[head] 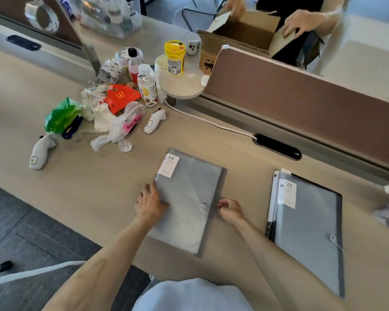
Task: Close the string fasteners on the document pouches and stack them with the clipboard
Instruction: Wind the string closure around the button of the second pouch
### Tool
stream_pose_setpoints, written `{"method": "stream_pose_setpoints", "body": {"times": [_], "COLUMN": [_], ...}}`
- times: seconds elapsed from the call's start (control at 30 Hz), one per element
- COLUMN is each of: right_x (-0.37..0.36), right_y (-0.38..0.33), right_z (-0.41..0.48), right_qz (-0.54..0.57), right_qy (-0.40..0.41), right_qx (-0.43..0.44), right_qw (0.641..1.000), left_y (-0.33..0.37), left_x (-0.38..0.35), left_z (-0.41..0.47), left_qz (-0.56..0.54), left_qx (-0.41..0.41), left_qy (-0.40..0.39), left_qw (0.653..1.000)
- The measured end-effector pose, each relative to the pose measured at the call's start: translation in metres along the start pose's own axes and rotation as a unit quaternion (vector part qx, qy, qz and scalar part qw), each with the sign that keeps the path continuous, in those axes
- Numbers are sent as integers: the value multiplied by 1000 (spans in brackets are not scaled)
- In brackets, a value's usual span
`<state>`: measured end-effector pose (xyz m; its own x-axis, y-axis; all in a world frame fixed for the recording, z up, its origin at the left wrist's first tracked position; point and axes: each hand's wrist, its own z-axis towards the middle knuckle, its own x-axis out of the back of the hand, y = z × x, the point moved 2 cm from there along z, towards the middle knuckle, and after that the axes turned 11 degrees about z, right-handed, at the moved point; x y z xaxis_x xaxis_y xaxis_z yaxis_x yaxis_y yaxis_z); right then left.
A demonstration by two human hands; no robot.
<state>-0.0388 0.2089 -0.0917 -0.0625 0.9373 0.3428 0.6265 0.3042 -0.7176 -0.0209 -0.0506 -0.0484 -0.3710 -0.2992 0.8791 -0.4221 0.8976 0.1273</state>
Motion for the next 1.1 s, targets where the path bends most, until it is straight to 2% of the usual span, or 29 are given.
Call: {"method": "stream_pose_setpoints", "body": {"times": [0.13, 0.23, 0.33, 0.43, 0.57, 0.67, 0.73, 0.8, 0.9, 0.97, 1.03, 1.1], "right_x": [6, 9, 12, 13, 8, 2, -1, -2, -5, -8, -9, -8], "right_y": [-2, -5, -6, -14, -36, -37, -34, -39, -38, -30, -19, -13], "right_z": [3, 4, -4, -11, -19, -22, -23, -30, -33, -34, -37, -43], "right_qz": [8, 44, 55, 100, 235, 258, 252, 262, 253, 162, 63, 7], "right_qy": [-39, -13, 10, 16, -15, -68, -79, -55, -7, 28, 51, 62], "right_qx": [8, 17, 22, 15, -70, -118, -114, -91, -43, -19, -10, -7], "right_qw": [999, 999, 998, 995, 969, 956, 958, 959, 966, 986, 997, 998], "left_y": [-14, -13, -7, -7, -14, -30, -40, -48, -57, -63, -68, -71], "left_x": [6, 14, 26, 42, 62, 65, 62, 56, 44, 32, 22, 19], "left_z": [18, 14, 6, -1, -7, -3, 0, 3, 8, 13, 20, 21], "left_qz": [-179, -375, -495, -564, -604, -622, -617, -612, -581, -532, -444, -332], "left_qx": [83, 107, 60, 17, -20, -18, -11, -3, 30, 41, 24, -9], "left_qy": [-44, -103, -160, -181, -183, -175, -173, -170, -148, -130, -100, -36], "left_qw": [979, 915, 852, 806, 775, 763, 767, 773, 800, 836, 890, 943]}}
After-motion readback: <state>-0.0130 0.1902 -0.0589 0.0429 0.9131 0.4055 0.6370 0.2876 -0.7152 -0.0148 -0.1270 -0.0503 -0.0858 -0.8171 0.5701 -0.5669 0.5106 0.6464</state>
